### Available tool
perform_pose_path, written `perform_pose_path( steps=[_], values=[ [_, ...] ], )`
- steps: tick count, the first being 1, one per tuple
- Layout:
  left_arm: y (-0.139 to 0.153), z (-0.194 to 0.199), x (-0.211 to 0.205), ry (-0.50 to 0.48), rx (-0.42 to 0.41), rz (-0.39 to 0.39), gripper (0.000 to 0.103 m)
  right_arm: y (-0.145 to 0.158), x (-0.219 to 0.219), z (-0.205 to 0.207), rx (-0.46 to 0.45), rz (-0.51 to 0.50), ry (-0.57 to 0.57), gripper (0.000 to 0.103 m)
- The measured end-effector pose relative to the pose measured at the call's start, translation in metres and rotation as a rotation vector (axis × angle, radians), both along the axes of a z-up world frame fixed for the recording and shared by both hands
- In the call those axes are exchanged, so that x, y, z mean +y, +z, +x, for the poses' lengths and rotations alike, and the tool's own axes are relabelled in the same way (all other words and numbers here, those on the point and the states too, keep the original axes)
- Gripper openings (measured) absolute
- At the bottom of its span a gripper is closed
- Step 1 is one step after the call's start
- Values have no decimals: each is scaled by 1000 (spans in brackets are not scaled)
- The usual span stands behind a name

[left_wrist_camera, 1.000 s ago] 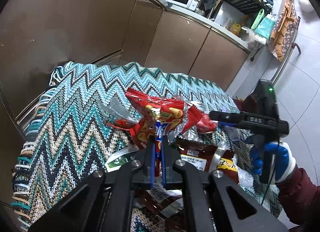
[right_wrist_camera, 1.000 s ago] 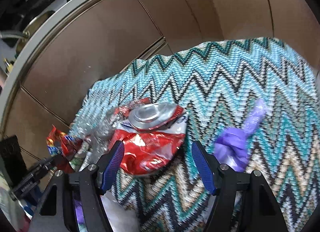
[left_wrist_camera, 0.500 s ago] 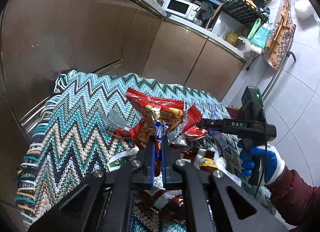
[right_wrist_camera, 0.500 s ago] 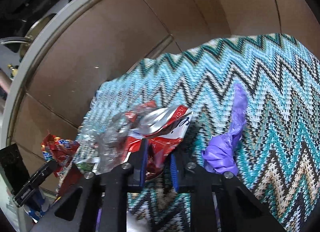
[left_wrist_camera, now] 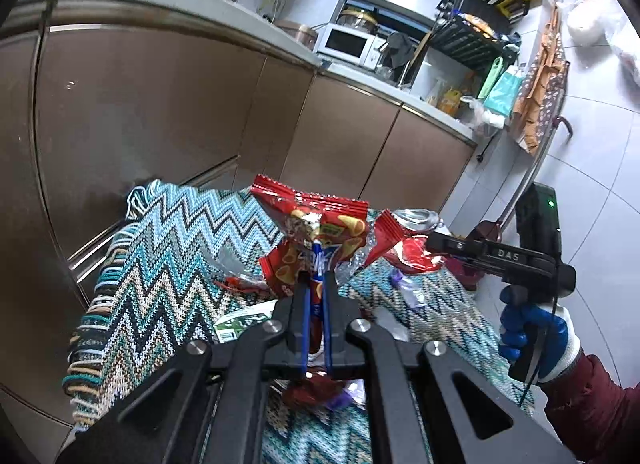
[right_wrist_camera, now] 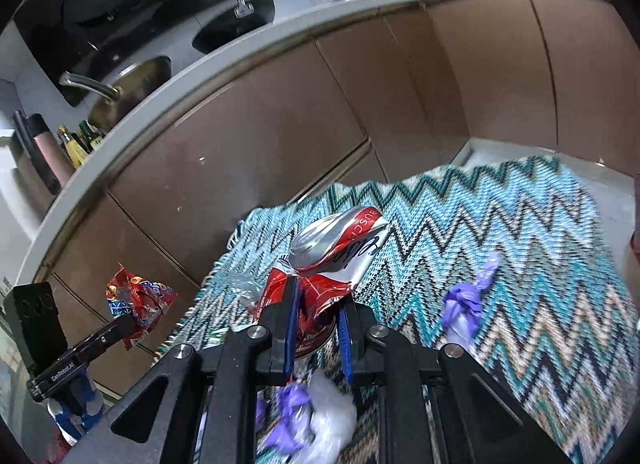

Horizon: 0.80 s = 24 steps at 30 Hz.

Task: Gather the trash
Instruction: 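Carry wrapper and can to the bin and open both grippers over it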

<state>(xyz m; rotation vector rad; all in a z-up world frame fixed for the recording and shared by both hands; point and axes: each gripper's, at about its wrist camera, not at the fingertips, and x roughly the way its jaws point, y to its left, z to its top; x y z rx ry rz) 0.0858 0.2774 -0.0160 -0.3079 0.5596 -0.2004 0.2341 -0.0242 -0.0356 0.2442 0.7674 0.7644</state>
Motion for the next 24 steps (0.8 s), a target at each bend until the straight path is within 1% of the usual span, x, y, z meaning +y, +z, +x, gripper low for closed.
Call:
perform_pose_path(
  steps=[6,10,12,16,20,24],
  values=[
    [20,-21,-22,-27,-22,9,5,22,-47,-41,-47,21,-55,16],
    [28,-26,-50,-70,-19,5,5,31,-87,-68,-81,34,-115,16],
    [31,-24,-73,-108,-16,13,5,34,-115,-81,-98,37,-163,16],
    [33,-12,-126,-203,0,33,5,30,-179,-100,-107,40,-291,16],
    [30,17,-205,-333,25,54,5,19,-246,-114,-103,30,-442,16],
    [21,53,-285,-454,58,74,5,3,-303,-122,-100,-46,-596,16]
  ],
)
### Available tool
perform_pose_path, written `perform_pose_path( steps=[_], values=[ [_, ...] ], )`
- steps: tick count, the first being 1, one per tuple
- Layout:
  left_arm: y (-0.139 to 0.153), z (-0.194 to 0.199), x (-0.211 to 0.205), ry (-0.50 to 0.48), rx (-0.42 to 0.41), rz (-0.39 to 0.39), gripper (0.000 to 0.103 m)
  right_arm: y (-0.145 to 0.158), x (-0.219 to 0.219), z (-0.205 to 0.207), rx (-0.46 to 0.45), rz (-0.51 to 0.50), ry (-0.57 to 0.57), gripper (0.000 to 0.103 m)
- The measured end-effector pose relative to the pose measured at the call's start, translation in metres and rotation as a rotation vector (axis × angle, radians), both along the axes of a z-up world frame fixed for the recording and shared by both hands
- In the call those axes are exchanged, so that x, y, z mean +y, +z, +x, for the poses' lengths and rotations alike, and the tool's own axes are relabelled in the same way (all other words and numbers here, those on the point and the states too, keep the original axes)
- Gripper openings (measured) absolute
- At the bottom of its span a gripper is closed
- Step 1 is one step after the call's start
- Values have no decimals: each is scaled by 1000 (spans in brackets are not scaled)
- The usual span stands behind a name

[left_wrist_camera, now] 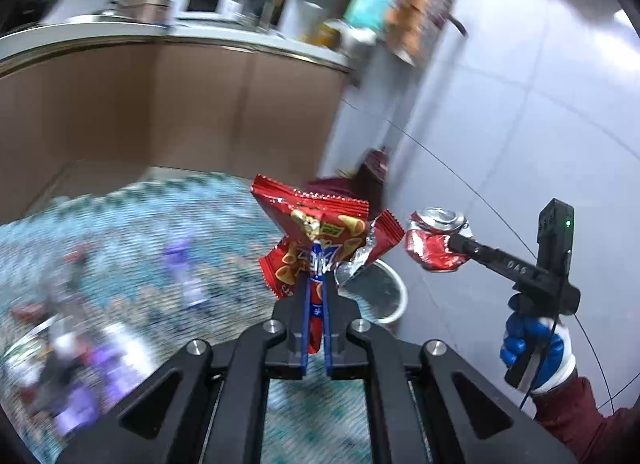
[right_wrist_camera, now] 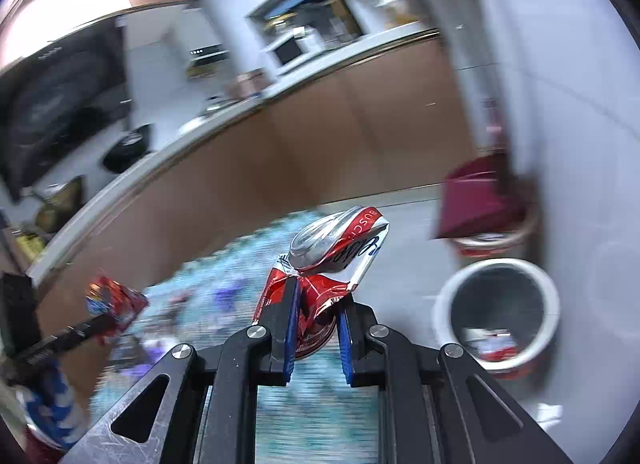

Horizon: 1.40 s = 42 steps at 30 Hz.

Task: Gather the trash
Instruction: 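Carry wrapper and can to the bin and open both grippers over it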

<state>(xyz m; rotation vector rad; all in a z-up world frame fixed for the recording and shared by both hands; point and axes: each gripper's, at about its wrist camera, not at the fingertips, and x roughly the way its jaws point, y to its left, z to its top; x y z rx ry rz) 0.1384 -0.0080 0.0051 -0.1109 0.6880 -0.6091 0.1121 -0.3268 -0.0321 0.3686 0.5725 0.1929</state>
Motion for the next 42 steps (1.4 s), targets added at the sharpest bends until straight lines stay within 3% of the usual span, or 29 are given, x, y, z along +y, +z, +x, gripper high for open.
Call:
perform_pose_path(
  steps=[8,17,25,30,32,42],
  values=[
    [-42,81,-158,-151,97,60,5,-42,-73,24,95,-108,-187,16],
    [-108,141,-260,-183,194,158,5,-100,-123,79,202,-137,-231,17],
    [-152,180,-295,-167,293,152,7,-134,-139,111,263,-148,-223,18],
    [-168,197,-306,-167,350,118,8,-155,-152,119,294,-130,-221,37],
    [-172,201,-308,-169,361,114,8,-162,-156,116,302,-119,-233,37],
    [-152,186,-292,-156,332,92,8,-136,-146,85,254,-131,-277,37]
  ],
)
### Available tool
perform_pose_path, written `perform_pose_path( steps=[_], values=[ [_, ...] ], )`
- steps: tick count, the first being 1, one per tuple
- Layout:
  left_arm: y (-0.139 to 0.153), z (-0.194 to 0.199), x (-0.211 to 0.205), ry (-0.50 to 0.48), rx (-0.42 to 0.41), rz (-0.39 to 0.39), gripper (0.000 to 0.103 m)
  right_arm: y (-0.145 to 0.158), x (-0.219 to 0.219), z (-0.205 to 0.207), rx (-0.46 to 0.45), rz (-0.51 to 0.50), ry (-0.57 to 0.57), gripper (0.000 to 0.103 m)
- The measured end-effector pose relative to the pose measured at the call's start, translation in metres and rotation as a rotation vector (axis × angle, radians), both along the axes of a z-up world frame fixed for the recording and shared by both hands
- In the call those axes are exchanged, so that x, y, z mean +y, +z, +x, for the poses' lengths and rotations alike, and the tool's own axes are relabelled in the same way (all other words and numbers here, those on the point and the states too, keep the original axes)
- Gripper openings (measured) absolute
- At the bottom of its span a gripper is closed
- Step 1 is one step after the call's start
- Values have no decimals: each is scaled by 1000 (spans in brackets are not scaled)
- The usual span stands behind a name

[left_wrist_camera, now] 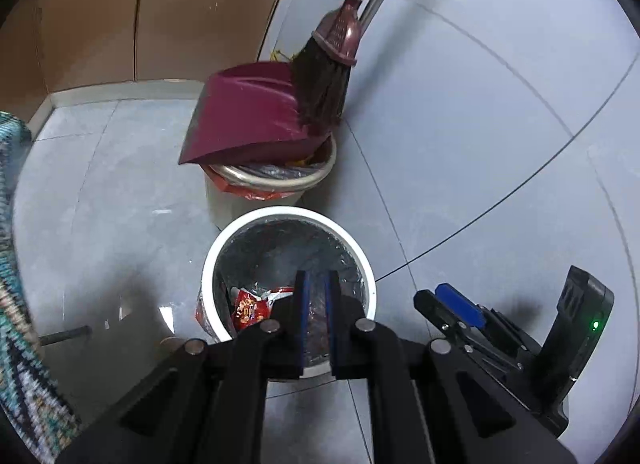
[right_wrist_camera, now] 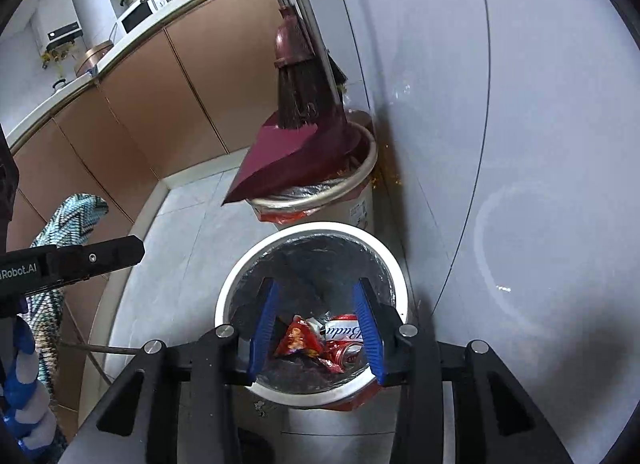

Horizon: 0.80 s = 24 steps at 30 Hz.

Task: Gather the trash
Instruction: 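Carry wrapper and can to the bin and open both grippers over it, then move both open grippers back over the table trash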

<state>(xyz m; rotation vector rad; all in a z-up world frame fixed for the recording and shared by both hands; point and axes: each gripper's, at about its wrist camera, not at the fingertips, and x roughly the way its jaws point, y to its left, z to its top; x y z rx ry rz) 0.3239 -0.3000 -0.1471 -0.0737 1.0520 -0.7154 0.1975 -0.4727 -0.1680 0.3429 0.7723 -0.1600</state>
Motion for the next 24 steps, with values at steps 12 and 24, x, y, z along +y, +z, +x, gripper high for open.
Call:
perform_pose_path(
  steps=[12,24],
  values=[
    [74,-72,57,81,-205,17,8,67,49,-36,-96,-52,57,45],
    [132,-168,149,268,-455,35,53,126,139,-96,-190,-157,193,60]
  ],
)
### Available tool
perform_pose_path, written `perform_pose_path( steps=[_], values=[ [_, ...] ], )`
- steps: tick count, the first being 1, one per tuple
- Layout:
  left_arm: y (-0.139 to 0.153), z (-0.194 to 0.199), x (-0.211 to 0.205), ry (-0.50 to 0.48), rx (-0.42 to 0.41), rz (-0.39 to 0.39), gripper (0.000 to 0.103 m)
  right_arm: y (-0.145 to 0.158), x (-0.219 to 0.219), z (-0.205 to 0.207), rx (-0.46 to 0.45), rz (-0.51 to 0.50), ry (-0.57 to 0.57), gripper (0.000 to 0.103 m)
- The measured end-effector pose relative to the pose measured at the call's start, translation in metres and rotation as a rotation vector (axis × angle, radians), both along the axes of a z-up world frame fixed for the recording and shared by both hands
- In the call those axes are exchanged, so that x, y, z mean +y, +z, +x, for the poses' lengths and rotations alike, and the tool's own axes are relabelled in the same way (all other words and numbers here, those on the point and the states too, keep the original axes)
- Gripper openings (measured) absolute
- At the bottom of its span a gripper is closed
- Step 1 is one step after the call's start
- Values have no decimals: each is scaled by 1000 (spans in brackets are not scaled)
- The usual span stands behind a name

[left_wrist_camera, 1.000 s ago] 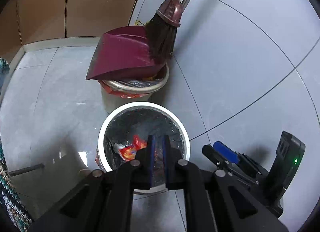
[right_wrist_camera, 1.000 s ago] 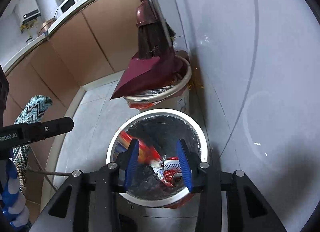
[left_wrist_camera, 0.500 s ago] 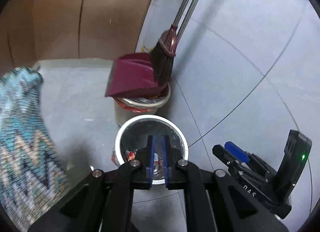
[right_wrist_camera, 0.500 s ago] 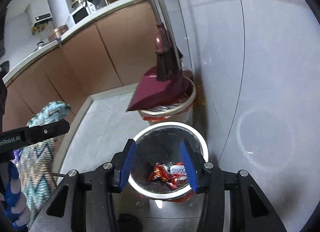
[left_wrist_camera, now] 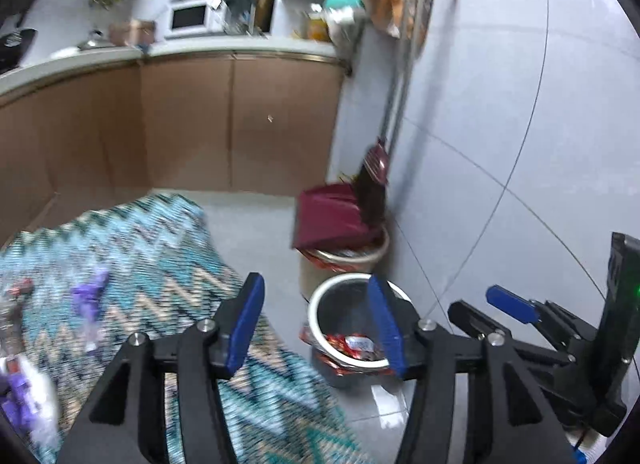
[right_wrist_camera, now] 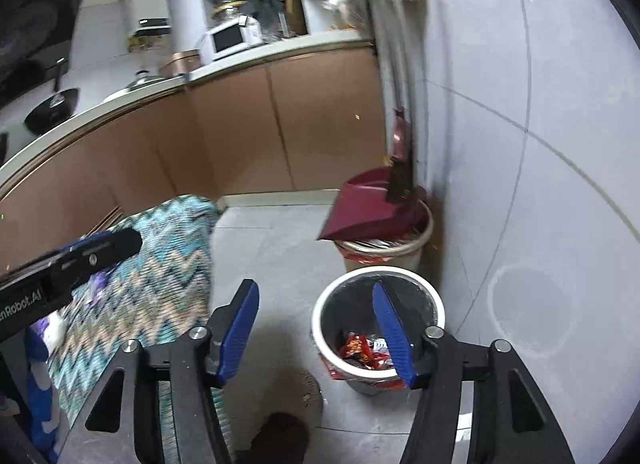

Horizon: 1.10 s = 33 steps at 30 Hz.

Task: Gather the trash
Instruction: 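Move both open grippers back over the table trash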

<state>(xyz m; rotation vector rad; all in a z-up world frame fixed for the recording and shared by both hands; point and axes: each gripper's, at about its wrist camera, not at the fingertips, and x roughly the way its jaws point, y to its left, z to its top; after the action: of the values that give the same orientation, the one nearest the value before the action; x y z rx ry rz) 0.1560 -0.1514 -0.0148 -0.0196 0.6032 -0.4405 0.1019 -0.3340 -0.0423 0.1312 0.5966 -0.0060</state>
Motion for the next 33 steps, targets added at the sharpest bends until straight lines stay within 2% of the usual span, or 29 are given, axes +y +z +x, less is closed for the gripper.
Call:
perform_pose_path(
  steps=[8,13,19,33],
  values=[
    [31,-56,68,105,-110,19,58,31,57,-34,-58,-64,88,75],
    [42,-83,101,161,-151,48,61,43,84,-51,-84,-101,121,90],
    [48,-113,133,226,-172,79,65,52,107,-66,-106,-132,138,103],
    [42,-156,177,326,-164,90,66,71,126,-93,-181,-99,144,103]
  ],
)
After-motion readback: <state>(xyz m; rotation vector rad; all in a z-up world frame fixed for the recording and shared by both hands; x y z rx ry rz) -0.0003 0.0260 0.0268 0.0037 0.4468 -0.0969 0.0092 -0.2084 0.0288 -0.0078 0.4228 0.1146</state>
